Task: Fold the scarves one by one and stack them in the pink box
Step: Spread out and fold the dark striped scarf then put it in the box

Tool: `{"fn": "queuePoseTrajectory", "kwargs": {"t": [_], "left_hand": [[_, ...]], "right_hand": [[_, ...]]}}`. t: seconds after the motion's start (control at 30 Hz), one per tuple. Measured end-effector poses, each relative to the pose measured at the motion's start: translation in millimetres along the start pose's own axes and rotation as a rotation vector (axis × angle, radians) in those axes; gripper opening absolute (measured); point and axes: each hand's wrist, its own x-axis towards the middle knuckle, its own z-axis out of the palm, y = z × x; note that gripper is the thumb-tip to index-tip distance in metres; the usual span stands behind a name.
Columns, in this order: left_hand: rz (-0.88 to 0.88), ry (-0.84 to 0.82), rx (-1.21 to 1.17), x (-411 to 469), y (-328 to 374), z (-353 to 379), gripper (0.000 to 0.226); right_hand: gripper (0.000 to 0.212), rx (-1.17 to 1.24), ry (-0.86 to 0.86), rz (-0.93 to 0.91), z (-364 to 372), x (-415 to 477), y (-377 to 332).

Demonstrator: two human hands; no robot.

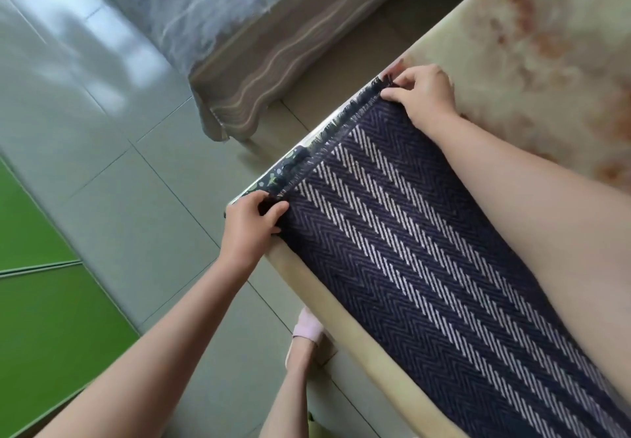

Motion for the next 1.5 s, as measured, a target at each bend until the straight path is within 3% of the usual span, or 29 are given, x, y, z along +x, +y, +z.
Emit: {"fn": "queuePoseTrajectory", "kwargs": {"t": [0.33,0.5,0.87,1.07,1.5], "left_hand": [[0.071,0.086,0.179,10,1,-3,0.018],[0.195,0.112,0.292,10,2,-1,0.016],[0.193,0.225,0.266,12,0,2,0.018],[0.183,0.205,0.263,13,-7,3,0.014],[0.104,0.227,0.11,1,-17,-4,0.03]], "right_hand": [[0.032,-0.122,0.012,-0.006,16,17,0],[0.031,-0.198,0.087,-0.012,20,19,3],[0.031,-0.204,0.119,-0.006,24,25,-2],[0.031,-0.183,0.093,-0.003,27,25,3],[0.025,-0.082,0.031,0.064,11,22,19]]}}
